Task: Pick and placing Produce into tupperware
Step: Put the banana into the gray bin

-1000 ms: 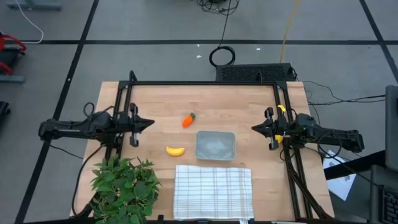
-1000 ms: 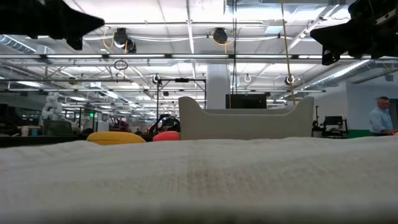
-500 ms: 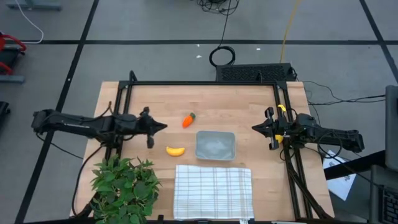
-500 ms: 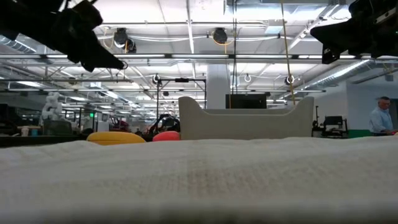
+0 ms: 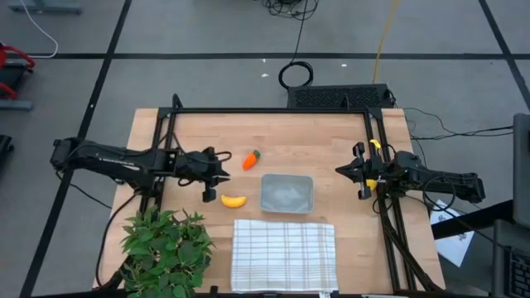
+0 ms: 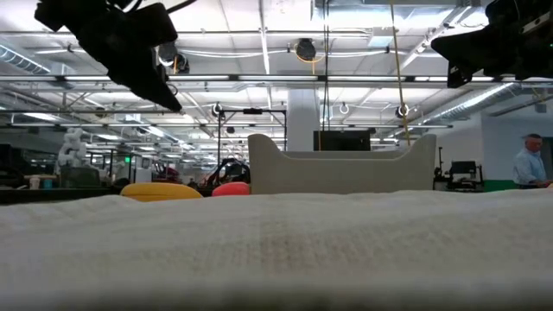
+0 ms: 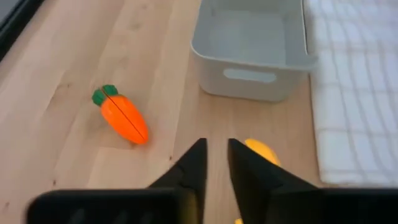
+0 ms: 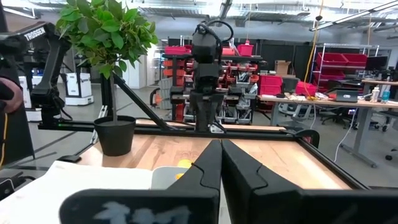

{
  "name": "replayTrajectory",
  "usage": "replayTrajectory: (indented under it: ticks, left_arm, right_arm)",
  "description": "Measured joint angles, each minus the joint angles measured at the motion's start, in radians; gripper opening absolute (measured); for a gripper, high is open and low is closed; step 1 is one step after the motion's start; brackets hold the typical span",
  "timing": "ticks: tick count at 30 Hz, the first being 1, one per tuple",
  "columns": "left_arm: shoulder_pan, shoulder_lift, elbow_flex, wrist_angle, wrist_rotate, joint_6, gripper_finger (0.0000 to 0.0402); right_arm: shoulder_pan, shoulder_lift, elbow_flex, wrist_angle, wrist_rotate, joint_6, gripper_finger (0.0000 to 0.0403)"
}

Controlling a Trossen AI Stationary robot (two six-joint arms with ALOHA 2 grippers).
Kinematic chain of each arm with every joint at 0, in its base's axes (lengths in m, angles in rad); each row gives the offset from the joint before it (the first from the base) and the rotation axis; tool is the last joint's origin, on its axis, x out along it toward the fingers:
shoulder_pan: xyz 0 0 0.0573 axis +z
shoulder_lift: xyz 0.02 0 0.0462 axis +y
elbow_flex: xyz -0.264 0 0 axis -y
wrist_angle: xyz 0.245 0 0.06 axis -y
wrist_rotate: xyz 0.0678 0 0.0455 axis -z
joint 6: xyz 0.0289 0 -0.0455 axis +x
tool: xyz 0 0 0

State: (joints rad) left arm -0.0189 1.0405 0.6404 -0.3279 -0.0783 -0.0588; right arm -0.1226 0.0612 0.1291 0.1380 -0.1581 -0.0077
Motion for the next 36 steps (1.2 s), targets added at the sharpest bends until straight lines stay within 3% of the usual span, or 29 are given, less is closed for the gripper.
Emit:
replayTrajectory:
  ticks: [7,13,18,24,36]
  left_arm:
    - [0.0,0.085,0.001,-0.004,0.085,-0.015,0.0191]
    - [-0.006,0.178,0.001,0.008,0.056,-0.128,0.0265]
    - [-0.021,0.249,0.001,0.039,0.062,-0.161,0.0286]
    - [-0.051,0.28,0.005,0.058,0.158,-0.165,0.029]
    - [-0.101,0.364,0.006,0.121,0.135,-0.148,0.0295]
  right_arm:
    - [0.0,0.0,0.0,0.0,0.0,0.003,0.0]
    - [0.0,0.0,0.0,0.0,0.0,0.003,0.0]
    - [0.0,0.0,0.0,0.0,0.002,-0.004,0.0]
    - [0.0,0.0,0.0,0.0,0.003,-0.004,0.0]
    - [0.0,0.0,0.0,-0.008,0.004,-0.004,0.0]
